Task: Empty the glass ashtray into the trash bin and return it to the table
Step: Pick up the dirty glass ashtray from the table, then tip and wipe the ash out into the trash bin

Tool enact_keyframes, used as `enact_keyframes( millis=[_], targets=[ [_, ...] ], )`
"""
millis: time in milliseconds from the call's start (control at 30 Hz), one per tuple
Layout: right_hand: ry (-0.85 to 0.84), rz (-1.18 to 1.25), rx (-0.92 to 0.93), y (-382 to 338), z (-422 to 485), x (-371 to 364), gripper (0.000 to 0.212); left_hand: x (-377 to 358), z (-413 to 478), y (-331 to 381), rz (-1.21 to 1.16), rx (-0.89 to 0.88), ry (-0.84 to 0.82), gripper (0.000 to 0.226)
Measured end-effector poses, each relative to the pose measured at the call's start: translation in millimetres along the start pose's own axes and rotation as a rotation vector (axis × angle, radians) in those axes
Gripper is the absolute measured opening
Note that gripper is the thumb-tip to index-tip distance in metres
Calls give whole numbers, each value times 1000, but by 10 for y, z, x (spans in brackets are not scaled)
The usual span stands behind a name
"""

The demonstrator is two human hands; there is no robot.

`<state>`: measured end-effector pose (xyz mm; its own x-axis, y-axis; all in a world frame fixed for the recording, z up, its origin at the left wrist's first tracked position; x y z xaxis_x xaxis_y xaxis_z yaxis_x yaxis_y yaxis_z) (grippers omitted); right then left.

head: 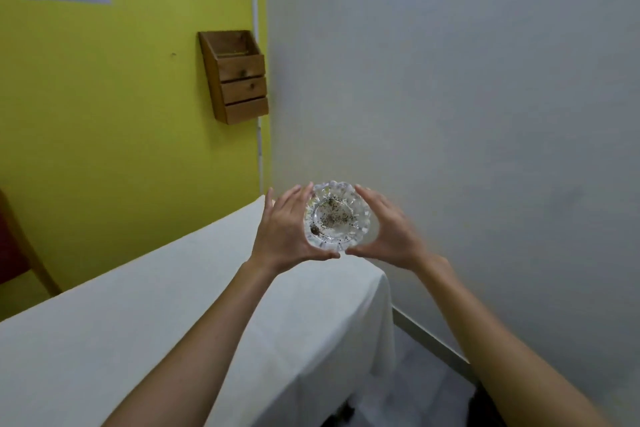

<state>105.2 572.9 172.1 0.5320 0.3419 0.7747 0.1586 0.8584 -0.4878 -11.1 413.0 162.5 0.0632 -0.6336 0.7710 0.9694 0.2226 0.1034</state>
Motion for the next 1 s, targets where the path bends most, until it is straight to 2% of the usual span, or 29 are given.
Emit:
enact_keyframes(
  millis=[333,467,667,733,833,1000],
  targets=[
    [76,-51,-250,1198,-671,816,111,-1017,771,1049,-223,-218,-64,126],
    [65,80,-385,1558,-848,962,112,-1397,1010,1354,-295,-273,-67,126],
    [114,514,-688,2500,-1041,1303,109,-2314,1650,1918,-504,-341,-126,124],
    [195,712,-755,2813,-1074,1381,105,-2601,1883,2050,-568,-360,-137,123],
    [325,1044,-874,3166,-1113,1420,83,-2969,2137,2262,-632,-427,-168,122],
    [604,1303,-1060,3672,-1354,1290,51,-3647,2282,2679,-757,-584,-283,122]
  ],
)
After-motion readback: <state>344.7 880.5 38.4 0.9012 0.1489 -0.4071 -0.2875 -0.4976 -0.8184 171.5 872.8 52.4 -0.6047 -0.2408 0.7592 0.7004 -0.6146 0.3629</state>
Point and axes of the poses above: each hand's wrist, its own z-axis towards the middle knuckle, its own x-axis out of the back of the hand, y = z × x, the point moved 4 cm from there along z, towards the middle knuckle, and after that the axes turned 12 degrees about -x, right-handed, at the moved point
